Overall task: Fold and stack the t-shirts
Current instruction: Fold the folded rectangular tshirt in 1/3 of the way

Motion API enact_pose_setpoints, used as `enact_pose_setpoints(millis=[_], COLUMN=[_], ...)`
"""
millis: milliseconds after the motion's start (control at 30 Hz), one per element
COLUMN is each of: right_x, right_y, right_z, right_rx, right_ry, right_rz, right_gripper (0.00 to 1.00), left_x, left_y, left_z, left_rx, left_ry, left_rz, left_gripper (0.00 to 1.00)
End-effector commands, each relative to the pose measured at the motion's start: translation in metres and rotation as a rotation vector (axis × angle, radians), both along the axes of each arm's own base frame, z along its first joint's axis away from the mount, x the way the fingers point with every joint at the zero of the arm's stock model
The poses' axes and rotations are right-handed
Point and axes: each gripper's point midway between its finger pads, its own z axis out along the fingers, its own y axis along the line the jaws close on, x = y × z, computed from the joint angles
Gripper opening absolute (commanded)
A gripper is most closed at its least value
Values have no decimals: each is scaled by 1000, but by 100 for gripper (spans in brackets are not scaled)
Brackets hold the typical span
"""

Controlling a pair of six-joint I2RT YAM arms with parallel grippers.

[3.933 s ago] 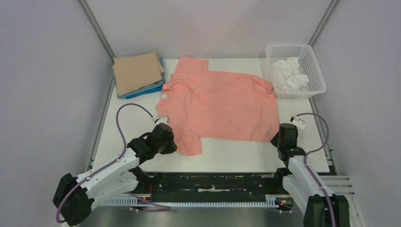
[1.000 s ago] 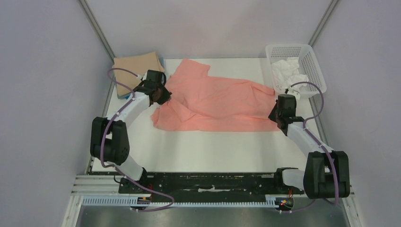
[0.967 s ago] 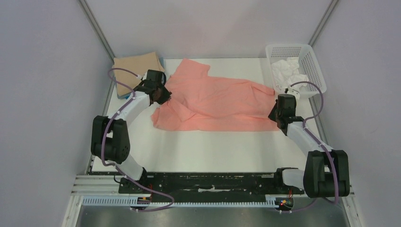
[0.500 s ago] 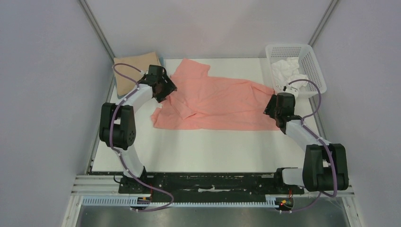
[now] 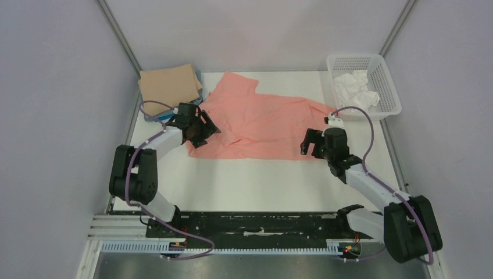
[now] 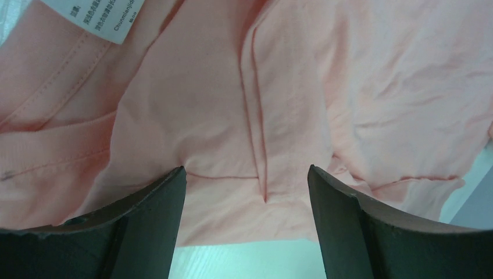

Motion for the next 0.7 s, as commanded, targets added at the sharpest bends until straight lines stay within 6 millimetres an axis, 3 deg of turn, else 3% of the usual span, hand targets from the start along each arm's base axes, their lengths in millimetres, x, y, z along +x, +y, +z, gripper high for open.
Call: enact_pose_setpoints(millis=[0,67,167,367,500,600,667], right_x=[29,27,7,-70,-113,-143,-159], right_y=[38,45,35,14,6,20,17], right_z=[-3,-21,-45,-89,-99,-102,-106], right_rx=[64,57,34,61,99,182,178], right_ry=[-37,35,113,257,326,362,394], right_rz=[132,169,143,80,53,138,144], right_gripper=[98,98,98,98,98,98,98], left_x=[14,6,-13,-57,-94,-124,-150], left_y=[-10,-5,4,17,18,26,36], left_z=[-16,-26,-34,-46,-52,-55,-59], left_rx=[-42,-11,19,44,26,40,65], left_ry=[-9,31,52,96,149,166,195], left_rz=[-19,-13,6,38,50,81,103], left_gripper=[82,83,83,84,84,85,85])
